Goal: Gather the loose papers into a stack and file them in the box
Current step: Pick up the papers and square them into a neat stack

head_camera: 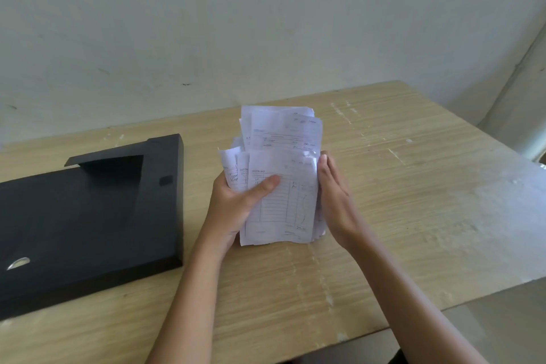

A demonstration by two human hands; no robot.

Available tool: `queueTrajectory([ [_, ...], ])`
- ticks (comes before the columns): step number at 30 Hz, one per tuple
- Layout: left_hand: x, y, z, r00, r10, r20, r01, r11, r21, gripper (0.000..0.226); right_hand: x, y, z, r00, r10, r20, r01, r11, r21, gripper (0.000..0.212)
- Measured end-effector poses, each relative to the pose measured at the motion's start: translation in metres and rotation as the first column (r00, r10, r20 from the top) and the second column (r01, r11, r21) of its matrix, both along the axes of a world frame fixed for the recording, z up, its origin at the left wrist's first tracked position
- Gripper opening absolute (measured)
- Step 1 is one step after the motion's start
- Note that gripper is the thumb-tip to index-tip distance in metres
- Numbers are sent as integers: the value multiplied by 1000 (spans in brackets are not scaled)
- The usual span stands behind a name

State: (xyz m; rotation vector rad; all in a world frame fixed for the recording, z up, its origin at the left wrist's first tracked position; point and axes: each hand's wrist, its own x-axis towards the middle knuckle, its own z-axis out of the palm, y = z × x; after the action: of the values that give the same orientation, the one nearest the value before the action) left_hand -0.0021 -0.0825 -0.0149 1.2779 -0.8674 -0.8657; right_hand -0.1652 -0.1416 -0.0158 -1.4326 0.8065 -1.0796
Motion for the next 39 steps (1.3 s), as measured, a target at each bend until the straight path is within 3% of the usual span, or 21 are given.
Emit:
queueTrajectory([
  [3,0,1,1,999,43,-7,-43,999,-14,29,1,9,0,996,77,-40,-77,997,18,66],
  [6,-4,4,6,998,14,69,-10,998,-62,27,-2,13,7,992,123,18,-124,991,49,52],
  [9,-10,5,5,983,32,182,-18,997,-77,32,1,16,12,992,117,47,-118,993,22,68],
  [14,-6,2,-1,952,15,305,12,996,-85,98,-1,8,8,997,68,25,-67,997,-38,28],
  [17,-9,4,-6,950,52,308,-35,998,-61,114,-2,7,2,996,82,43,-83,996,19,29],
  [21,-7,9,-19,985,129,117,-132,991,18,85,-1,7,1,992,111,58,-113,993,38,39],
  [24,-24,15,-18,951,166,259,-159,986,-51,64,4,12,1,990,135,31,-134,991,-7,43],
  [27,-39,13,-27,949,207,238,-163,968,-193,33,11,16,-2,995,94,21,-92,994,-59,42],
  [31,-38,15,-39,927,210,311,-148,966,-210,51,13,18,-10,995,90,37,-88,995,-53,41],
  [34,-38,27,-34,933,187,308,-159,981,-114,67,8,17,-11,996,80,39,-80,997,-5,30],
  [36,-35,39,-11,870,307,385,-273,951,-142,82,5,16,-12,995,99,13,-99,995,14,28],
  [37,-33,45,8,785,396,476,-303,916,-261,83,4,16,-11,994,111,4,-111,994,13,28],
  [39,-29,52,58,532,506,679,-176,850,-496,76,1,16,-9,990,137,-10,-137,991,-1,30],
])
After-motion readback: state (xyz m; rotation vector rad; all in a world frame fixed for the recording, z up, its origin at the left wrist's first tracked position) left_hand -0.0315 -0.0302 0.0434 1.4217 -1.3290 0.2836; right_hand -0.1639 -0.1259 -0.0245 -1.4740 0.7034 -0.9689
